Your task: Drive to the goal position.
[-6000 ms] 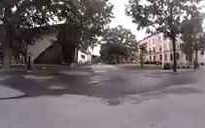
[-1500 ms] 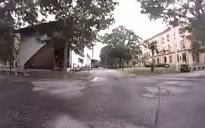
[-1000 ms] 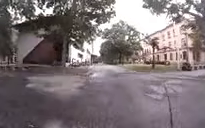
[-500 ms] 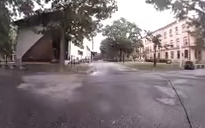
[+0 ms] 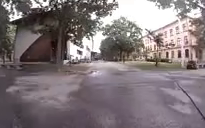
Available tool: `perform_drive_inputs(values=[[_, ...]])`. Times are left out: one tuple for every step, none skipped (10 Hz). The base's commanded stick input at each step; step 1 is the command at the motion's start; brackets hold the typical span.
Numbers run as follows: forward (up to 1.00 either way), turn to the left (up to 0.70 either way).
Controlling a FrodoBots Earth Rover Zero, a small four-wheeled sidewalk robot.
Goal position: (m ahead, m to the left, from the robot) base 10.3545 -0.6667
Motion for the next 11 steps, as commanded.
perform_drive_inputs(values=[[0.70, 0.00], [0.70, 0.00], [0.70, 0.00], [0.70, 0.00], [0.70, 0.00], [0.70, 0.00], [0.70, 0.00], [0.70, 0.00], [0.70, 0.00], [0.70, 0.00], [0.70, 0.00]])
